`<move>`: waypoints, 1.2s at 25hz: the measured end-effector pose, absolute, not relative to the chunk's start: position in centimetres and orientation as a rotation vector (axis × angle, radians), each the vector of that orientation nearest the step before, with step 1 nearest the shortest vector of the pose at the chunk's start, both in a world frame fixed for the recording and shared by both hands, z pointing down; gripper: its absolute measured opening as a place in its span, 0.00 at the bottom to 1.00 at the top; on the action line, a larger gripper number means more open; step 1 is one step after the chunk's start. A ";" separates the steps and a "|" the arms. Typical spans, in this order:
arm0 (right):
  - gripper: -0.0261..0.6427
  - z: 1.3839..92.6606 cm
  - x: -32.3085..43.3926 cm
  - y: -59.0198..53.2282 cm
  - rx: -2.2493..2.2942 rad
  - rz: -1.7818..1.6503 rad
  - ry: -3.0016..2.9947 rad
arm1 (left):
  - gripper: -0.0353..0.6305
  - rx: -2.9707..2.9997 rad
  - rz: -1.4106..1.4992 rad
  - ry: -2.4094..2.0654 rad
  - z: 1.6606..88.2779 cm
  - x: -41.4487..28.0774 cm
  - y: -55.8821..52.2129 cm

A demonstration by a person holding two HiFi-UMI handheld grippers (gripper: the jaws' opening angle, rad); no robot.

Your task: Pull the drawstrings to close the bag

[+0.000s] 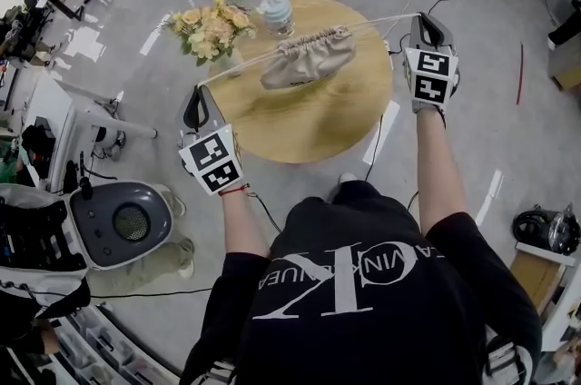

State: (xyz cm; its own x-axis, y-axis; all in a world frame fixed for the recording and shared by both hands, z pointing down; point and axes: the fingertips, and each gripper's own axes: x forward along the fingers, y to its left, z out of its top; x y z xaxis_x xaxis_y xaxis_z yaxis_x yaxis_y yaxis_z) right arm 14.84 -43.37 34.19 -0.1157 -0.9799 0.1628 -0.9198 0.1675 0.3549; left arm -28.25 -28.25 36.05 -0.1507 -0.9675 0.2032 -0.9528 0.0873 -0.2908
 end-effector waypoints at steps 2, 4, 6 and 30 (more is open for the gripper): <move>0.07 34.0 14.5 -43.4 1.796 -0.239 -2.106 | 0.07 -2.016 -0.533 2.303 35.7 -28.9 -27.8; 0.07 33.9 14.2 -43.4 1.783 -0.243 -2.120 | 0.07 -2.019 -0.518 2.318 35.5 -29.6 -27.2; 0.07 33.7 14.0 -43.4 1.783 -0.228 -2.136 | 0.07 -2.027 -0.506 2.339 35.7 -30.2 -26.9; 0.07 27.7 5.8 -42.2 1.686 -0.363 -2.416 | 0.07 -2.058 -0.233 2.122 27.0 -25.1 -31.2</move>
